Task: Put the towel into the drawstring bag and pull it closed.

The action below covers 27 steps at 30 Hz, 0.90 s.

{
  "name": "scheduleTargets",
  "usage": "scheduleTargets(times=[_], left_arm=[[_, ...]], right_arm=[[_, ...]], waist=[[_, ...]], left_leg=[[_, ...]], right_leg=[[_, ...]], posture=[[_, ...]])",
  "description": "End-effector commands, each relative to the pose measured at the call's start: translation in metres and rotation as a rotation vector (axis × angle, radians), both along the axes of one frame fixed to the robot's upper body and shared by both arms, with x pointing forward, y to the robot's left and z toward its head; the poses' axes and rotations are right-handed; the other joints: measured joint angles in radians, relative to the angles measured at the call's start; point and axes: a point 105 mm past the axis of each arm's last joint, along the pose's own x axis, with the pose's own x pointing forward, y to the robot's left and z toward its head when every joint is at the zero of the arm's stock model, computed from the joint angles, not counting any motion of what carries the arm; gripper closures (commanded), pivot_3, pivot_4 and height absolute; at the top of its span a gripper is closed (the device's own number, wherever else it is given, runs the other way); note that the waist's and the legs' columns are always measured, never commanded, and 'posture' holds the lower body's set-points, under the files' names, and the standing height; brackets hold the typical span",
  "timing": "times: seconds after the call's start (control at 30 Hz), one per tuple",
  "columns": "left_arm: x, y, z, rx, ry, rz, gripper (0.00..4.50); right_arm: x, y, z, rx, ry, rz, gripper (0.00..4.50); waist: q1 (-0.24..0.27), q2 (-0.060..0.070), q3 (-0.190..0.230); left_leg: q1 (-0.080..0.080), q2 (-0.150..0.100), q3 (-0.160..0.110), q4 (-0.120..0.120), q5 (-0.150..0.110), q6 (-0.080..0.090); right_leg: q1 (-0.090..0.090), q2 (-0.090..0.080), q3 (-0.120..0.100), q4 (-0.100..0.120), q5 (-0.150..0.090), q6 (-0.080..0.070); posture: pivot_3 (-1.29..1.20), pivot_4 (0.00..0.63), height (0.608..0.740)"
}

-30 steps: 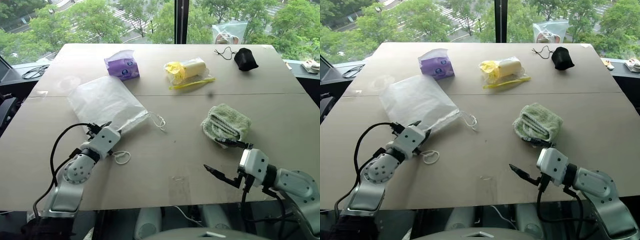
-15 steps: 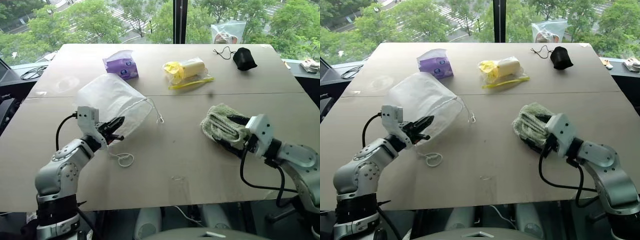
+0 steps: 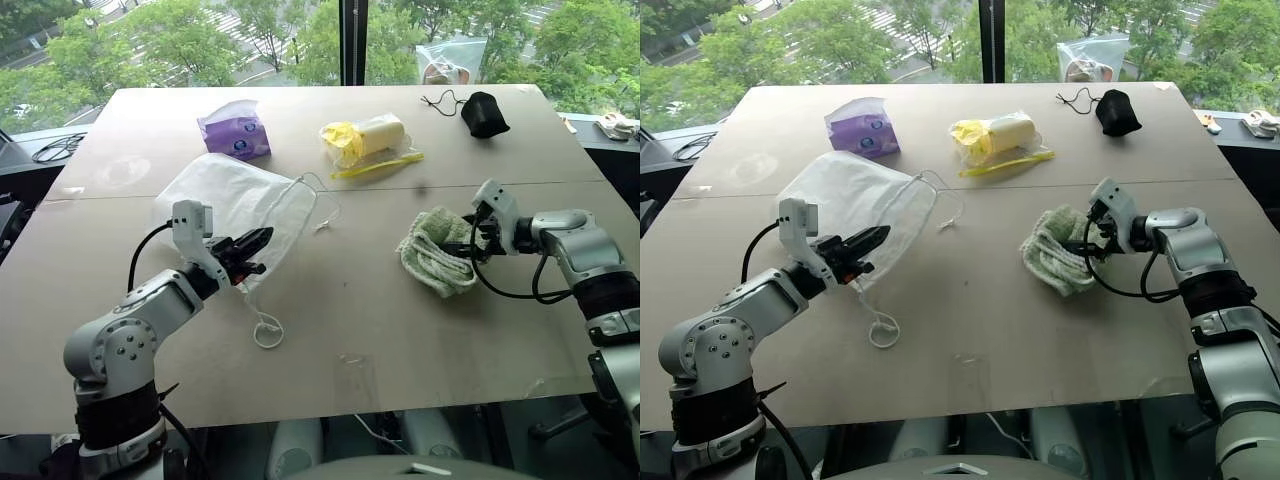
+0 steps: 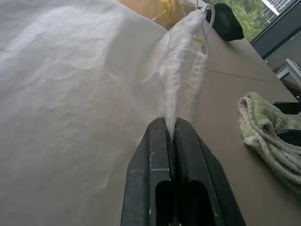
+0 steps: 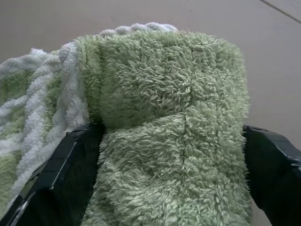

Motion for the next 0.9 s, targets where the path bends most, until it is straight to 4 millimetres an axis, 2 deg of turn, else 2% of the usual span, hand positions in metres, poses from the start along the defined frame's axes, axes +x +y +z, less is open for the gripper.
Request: scheduleTargets(times=[0.03, 0.07, 0.17, 0.3, 0.37, 0.43, 0.53, 0.6, 0.67, 0.8, 0.83, 0.9], left_arm=[[-0.008, -0.002, 0.012, 0.021, -0.051, -0.004, 4.43], [-0.008, -0.002, 0.012, 0.028, -0.051, -0.001, 4.43], [-0.010, -0.003, 0.012, 0.034, -0.049, 0.008, 4.50], [-0.009, -0.011, 0.012, 0.048, -0.053, -0.011, 4.50], [-0.008, -0.014, 0.012, 0.051, -0.053, -0.023, 4.50], [-0.007, -0.017, 0.011, 0.067, -0.049, -0.042, 4.50], [-0.004, -0.021, 0.008, 0.087, -0.042, -0.072, 4.50], [-0.004, -0.029, 0.006, 0.090, -0.033, -0.108, 4.50], [-0.004, -0.035, 0.004, 0.102, -0.026, -0.137, 4.50], [-0.008, -0.047, 0.004, 0.147, -0.042, -0.211, 4.50], [-0.008, -0.049, 0.005, 0.154, -0.050, -0.226, 4.50], [-0.010, -0.055, 0.011, 0.146, -0.078, -0.249, 4.50]], right_arm=[[-0.023, 0.004, -0.033, -0.045, 0.136, 0.136, 0.00], [-0.023, 0.006, -0.033, -0.040, 0.134, 0.143, 0.00], [-0.021, 0.012, -0.033, -0.054, 0.068, 0.153, 0.73], [-0.022, 0.017, -0.028, -0.046, -0.017, 0.172, 2.59], [-0.027, 0.027, -0.014, 0.033, -0.079, 0.208, 3.47], [-0.037, 0.044, 0.009, 0.175, -0.121, 0.246, 4.35], [-0.052, 0.072, 0.040, 0.326, -0.185, 0.306, 4.46], [-0.058, 0.110, 0.061, 0.475, -0.247, 0.315, 4.46], [-0.063, 0.138, 0.070, 0.562, -0.270, 0.323, 4.46], [-0.052, 0.190, 0.060, 0.623, -0.290, 0.259, 4.46], [-0.052, 0.200, 0.053, 0.606, -0.286, 0.261, 4.46], [-0.054, 0.218, 0.022, 0.467, -0.277, 0.302, 4.46]], waist=[[0.002, 0.000, 0.000], [0.002, -0.001, -0.001], [0.001, -0.002, -0.002], [-0.001, -0.004, -0.003], [-0.001, -0.004, -0.003], [-0.001, -0.004, -0.003], [-0.003, 0.001, 0.000], [-0.006, 0.002, 0.001], [-0.008, 0.002, 0.001], [-0.001, 0.002, 0.001], [0.000, 0.002, 0.001], [0.001, 0.002, 0.001]], left_leg=[[0.000, 0.000, 0.000, 0.000, 0.000, 0.000], [0.000, 0.000, 0.000, 0.000, 0.000, 0.000], [0.002, 0.000, 0.000, 0.000, 0.000, 0.000], [0.009, 0.001, 0.000, 0.000, 0.000, 0.000], [0.016, 0.001, 0.001, -0.001, 0.000, 0.000], [0.017, 0.001, 0.000, -0.001, 0.000, 0.000], [0.017, 0.002, 0.001, -0.001, 0.000, -0.001], [0.015, 0.002, 0.001, -0.002, 0.000, -0.001], [0.015, 0.002, 0.001, -0.003, 0.000, -0.001], [0.013, 0.002, 0.001, -0.004, 0.000, -0.001], [0.013, 0.002, 0.001, -0.004, 0.000, -0.001], [0.012, 0.001, 0.001, -0.004, 0.000, -0.001]], right_leg=[[0.000, 0.000, 0.000, 0.000, 0.000, 0.000], [0.000, 0.000, 0.000, 0.000, 0.000, 0.000], [0.002, -0.001, 0.000, 0.000, -0.001, 0.003], [0.007, -0.001, 0.000, 0.001, -0.002, 0.003], [0.014, -0.002, 0.001, 0.001, -0.002, 0.003], [0.015, -0.002, 0.000, 0.001, -0.002, 0.003], [0.014, -0.001, 0.001, 0.001, -0.002, 0.003], [0.011, -0.001, 0.002, 0.003, -0.002, 0.003], [0.009, 0.000, 0.004, 0.004, -0.002, 0.003], [0.009, -0.001, 0.002, 0.003, -0.002, 0.003], [0.009, -0.001, 0.003, 0.002, -0.002, 0.003], [0.008, -0.002, 0.002, 0.002, -0.002, 0.003]], posture=[[0.00, 0.150, 0.740], [0.00, 0.150, 0.740], [0.00, 0.150, 0.740], [0.00, 0.150, 0.740], [0.00, 0.150, 0.740], [0.00, 0.150, 0.740], [0.00, 0.150, 0.740], [0.00, 0.150, 0.740], [0.00, 0.150, 0.740], [0.00, 0.150, 0.740], [0.00, 0.150, 0.740], [0.00, 0.150, 0.740]])
